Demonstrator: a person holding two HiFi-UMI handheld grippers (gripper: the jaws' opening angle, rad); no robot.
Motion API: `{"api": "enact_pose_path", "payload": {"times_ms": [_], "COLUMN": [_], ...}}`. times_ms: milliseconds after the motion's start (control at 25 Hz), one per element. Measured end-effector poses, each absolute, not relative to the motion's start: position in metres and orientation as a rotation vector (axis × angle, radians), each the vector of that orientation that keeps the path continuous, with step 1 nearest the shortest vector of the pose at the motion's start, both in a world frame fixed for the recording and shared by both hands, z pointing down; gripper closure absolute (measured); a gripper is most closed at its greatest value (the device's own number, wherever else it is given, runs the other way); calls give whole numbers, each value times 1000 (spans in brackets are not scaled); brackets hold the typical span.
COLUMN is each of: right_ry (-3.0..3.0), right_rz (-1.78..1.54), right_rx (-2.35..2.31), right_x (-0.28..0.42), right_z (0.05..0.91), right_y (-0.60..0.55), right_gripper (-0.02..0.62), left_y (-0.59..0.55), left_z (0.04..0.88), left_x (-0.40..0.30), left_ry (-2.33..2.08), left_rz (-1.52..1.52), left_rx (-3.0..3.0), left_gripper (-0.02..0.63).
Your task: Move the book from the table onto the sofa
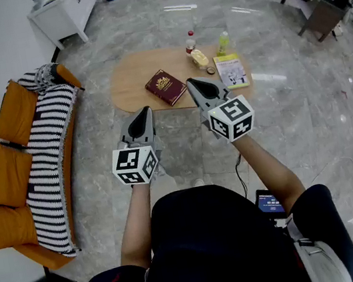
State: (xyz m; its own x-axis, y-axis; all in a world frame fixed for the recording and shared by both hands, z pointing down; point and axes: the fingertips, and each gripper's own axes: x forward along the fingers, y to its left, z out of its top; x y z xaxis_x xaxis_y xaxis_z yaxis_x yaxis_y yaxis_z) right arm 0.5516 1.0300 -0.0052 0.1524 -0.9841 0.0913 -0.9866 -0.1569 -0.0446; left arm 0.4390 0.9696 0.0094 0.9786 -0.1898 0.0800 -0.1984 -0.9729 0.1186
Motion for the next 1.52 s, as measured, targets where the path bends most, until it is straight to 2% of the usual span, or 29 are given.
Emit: {"api": "enact_pose_path", "payload": {"times_ms": [680, 1520], "right_ry": [-2008, -1849], "right_rz": [271, 570], "right_rx": [2357, 2214], "right_x": [566, 567], "right_z": [19, 114], "right_y": [998, 838], "right_gripper": [580, 580], "left_y": [936, 767], "left_z": [30, 96], "left_x": [458, 463], "left_ry": [-285, -140], "left_rz": [177, 342], "left_rx": [2945, 2801], "left_gripper": [589, 589]}}
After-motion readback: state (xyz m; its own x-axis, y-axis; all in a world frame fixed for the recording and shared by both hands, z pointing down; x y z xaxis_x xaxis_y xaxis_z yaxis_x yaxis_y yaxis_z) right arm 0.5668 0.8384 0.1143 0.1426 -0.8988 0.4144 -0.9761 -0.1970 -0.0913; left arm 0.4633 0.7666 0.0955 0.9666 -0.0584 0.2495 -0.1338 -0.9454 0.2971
